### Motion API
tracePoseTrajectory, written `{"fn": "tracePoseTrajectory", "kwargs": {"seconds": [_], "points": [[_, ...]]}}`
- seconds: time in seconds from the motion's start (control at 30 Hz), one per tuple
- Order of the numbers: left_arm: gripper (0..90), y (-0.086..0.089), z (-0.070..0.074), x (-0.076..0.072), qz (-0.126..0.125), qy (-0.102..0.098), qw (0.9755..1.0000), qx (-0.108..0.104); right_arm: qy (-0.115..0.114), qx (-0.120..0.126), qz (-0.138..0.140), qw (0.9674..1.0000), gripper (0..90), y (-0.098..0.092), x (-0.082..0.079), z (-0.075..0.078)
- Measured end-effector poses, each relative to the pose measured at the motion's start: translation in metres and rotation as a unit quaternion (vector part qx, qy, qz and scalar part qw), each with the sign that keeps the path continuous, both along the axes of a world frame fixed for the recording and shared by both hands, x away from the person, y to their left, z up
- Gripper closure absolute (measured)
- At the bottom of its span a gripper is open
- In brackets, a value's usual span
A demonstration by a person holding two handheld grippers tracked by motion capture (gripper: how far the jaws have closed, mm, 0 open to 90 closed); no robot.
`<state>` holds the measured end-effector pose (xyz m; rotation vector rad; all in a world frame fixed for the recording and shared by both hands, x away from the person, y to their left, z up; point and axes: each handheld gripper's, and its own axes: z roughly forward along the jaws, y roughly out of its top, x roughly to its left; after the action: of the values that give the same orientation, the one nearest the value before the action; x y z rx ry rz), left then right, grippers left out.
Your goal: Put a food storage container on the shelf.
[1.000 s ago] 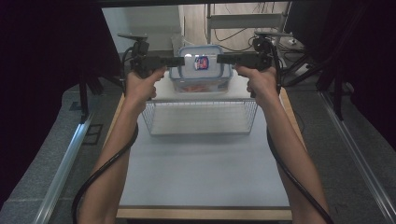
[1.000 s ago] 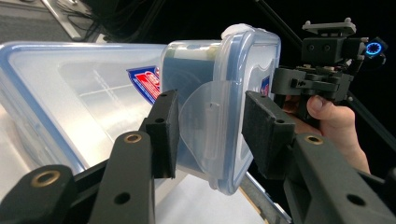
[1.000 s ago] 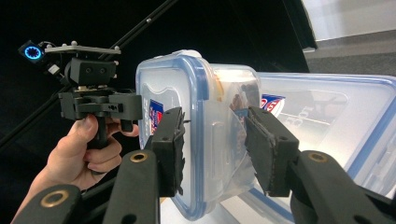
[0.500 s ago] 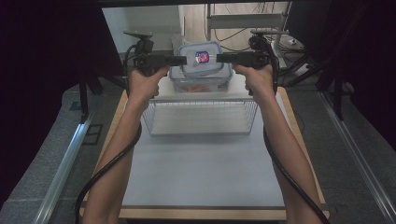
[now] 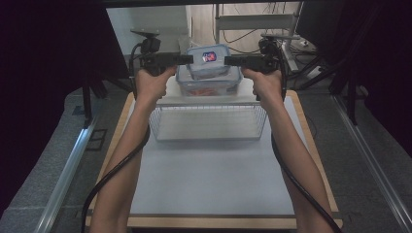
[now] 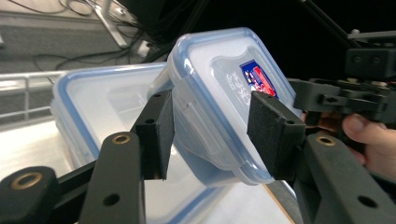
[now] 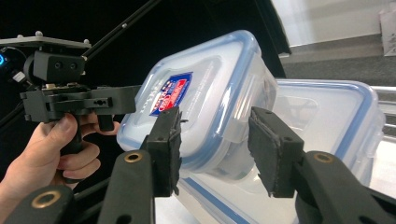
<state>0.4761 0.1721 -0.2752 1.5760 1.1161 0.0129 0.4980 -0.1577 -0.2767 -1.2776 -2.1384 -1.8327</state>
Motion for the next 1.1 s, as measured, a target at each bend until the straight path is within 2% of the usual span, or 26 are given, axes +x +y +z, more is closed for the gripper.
{"fn": "tracePoseTrajectory", "kwargs": {"seconds": [0.07, 0.1, 0.2, 0.3, 0.43, 0.57, 0.67, 0.77, 0.83, 0.93, 1.1], "points": [[48.2, -0.002, 0.000, 0.000, 0.003, -0.009, 0.9999, 0.007, -0.010, -0.001, -0.006, 0.9999, 54.9, -0.002, -0.001, 0.001], [48.0, -0.003, 0.002, -0.002, 0.006, -0.017, 0.9997, 0.018, -0.012, 0.001, -0.005, 0.9999, 54.7, -0.002, -0.003, 0.002], [48.0, -0.006, 0.006, -0.010, 0.019, -0.048, 0.9973, 0.053, -0.033, -0.028, -0.012, 0.9990, 53.9, -0.003, -0.008, 0.007], [48.8, -0.006, 0.011, -0.022, 0.020, -0.078, 0.9952, 0.056, -0.059, -0.051, -0.014, 0.9969, 54.2, -0.003, -0.015, 0.010], [58.7, -0.007, 0.012, -0.041, 0.003, -0.114, 0.9906, 0.075, -0.082, -0.072, -0.009, 0.9940, 59.9, -0.004, -0.025, 0.012], [73.1, -0.013, 0.004, -0.058, -0.025, -0.137, 0.9860, 0.092, -0.101, -0.099, -0.007, 0.9899, 73.2, -0.004, -0.034, 0.011], [83.5, -0.019, -0.006, -0.062, -0.043, -0.138, 0.9835, 0.109, -0.112, -0.114, -0.005, 0.9871, 81.0, -0.004, -0.037, 0.007], [86.7, -0.026, -0.014, -0.059, -0.041, -0.132, 0.9812, 0.135, -0.114, -0.122, -0.003, 0.9860, 82.7, -0.002, -0.037, 0.003], [86.7, -0.025, -0.018, -0.055, -0.038, -0.129, 0.9818, 0.134, -0.115, -0.126, -0.002, 0.9854, 82.7, -0.001, -0.037, 0.000], [86.5, -0.023, -0.020, -0.050, -0.031, -0.122, 0.9842, 0.124, -0.116, -0.132, 0.000, 0.9845, 82.4, 0.000, -0.037, -0.003], [85.4, -0.020, -0.022, -0.041, -0.019, -0.108, 0.9869, 0.118, -0.114, -0.130, -0.002, 0.9850, 80.7, 0.001, -0.037, -0.006]]}}
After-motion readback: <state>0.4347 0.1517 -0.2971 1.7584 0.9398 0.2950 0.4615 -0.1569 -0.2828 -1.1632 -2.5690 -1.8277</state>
